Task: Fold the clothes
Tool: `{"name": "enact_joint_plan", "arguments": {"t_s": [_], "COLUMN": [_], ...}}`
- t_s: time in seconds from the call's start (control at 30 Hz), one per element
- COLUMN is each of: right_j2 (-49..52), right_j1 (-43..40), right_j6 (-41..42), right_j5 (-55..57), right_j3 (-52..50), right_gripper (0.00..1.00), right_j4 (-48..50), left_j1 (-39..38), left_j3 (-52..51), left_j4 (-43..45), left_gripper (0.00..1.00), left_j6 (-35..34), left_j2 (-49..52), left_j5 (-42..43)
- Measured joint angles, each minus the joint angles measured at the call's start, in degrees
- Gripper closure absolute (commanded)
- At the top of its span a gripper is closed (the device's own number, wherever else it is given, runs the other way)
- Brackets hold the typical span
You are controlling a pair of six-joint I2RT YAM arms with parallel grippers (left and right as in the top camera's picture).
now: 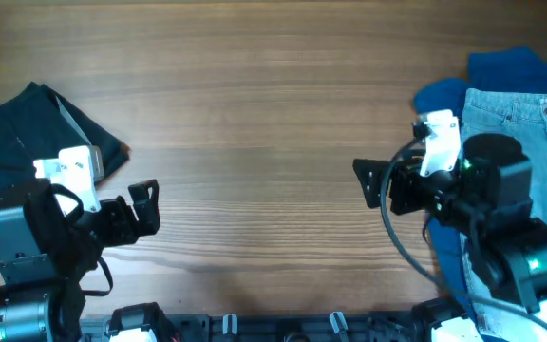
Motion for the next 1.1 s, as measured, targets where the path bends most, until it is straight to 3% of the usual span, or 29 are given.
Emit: {"name": "enact_joint_plan", "arguments": {"t_s": [0.17, 0.3, 0.6, 0.93, 1.1], "right_j2": [5.9, 7.19, -9.64, -35.65, -46.4], "right_j1": [0.0, 0.0, -0.02, -5.01, -5.01], "right_j6": [7.41, 8.87, 2.19, -0.26, -0.02], "right_j5": [1.11, 2.47, 15.15, 18.21, 17.46], "right_j3": [0.0, -0.02, -2.23, -38.58, -50.45], "right_gripper": [0.0, 0.0, 0.0, 0.0, 0.0], "right_j4": [-1.2, 3.5, 15.34, 33.27, 41.51], "left_j1": [0.0, 0.0, -0.04, -0.04, -0.04], "left_j3": [0.0, 0.0, 0.0, -0.02, -0.02], "left_j4": [0.0, -0.02, -0.15, -0.17, -0.15], "left_gripper": [0.0, 0.0, 0.0, 0.0, 0.0], "left_j6": [0.0, 0.0, 0.0, 0.0, 0.0], "left_j2": [0.0, 0.0, 0.0, 0.07, 0.07], "left_j5": [0.0, -0.02, -0.42, -0.44, -0.44]}}
